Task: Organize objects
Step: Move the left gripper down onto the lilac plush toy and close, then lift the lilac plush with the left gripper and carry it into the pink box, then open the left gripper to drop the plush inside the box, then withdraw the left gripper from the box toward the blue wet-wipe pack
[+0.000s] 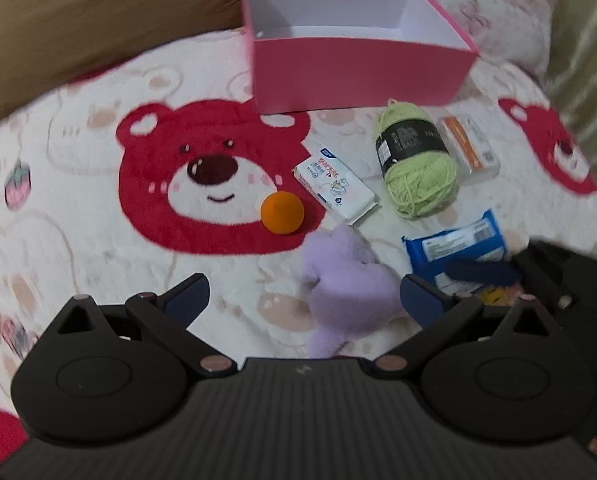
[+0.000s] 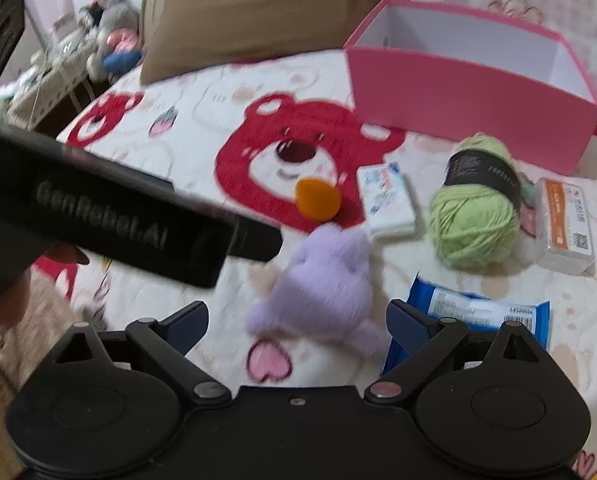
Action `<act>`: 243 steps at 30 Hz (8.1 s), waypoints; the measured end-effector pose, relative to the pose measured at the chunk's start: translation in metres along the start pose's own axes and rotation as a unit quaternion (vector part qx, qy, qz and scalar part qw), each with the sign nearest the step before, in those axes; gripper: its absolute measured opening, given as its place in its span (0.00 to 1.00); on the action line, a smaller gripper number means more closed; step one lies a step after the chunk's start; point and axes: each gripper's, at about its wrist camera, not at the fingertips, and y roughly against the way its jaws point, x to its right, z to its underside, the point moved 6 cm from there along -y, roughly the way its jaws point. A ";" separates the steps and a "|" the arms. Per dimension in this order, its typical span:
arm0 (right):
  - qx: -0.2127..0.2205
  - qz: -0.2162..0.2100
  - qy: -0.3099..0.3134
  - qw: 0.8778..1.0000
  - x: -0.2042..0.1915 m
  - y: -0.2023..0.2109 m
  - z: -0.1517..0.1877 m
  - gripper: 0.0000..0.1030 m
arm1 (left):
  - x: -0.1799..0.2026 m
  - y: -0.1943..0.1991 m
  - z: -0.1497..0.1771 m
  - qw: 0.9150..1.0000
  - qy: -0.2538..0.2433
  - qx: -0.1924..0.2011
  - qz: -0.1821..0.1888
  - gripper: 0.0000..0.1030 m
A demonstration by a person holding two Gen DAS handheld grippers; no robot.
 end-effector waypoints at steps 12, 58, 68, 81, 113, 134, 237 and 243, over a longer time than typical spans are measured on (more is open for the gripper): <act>0.008 0.027 -0.031 0.999 0.011 -0.024 0.006 0.94 | -0.011 -0.040 0.013 0.996 0.065 -0.038 0.046 0.96; 0.006 0.016 -0.043 0.999 0.010 -0.035 0.003 0.59 | -0.016 -0.037 0.028 0.970 0.176 0.013 0.170 0.43; 0.040 0.029 -0.014 0.999 0.008 0.002 -0.014 0.59 | -0.004 -0.002 0.008 0.967 0.167 0.040 0.190 0.42; 0.048 -0.005 -0.023 0.999 0.031 0.053 -0.051 0.59 | 0.021 0.042 -0.044 0.972 0.138 0.060 0.183 0.37; 0.113 0.017 0.011 0.993 0.160 0.048 -0.222 0.57 | 0.045 -0.016 -0.262 0.974 0.127 0.102 0.160 0.37; 0.052 0.041 -0.012 0.998 0.240 -0.074 -0.251 0.57 | 0.016 -0.171 -0.297 0.954 0.228 0.014 0.193 0.38; 0.000 0.084 0.025 0.996 0.140 0.131 -0.121 0.95 | 0.052 0.072 -0.165 0.999 0.016 -0.015 0.048 0.98; -0.015 0.060 0.047 0.997 0.124 0.150 -0.106 0.95 | 0.057 0.088 -0.149 0.999 0.003 -0.011 0.038 0.98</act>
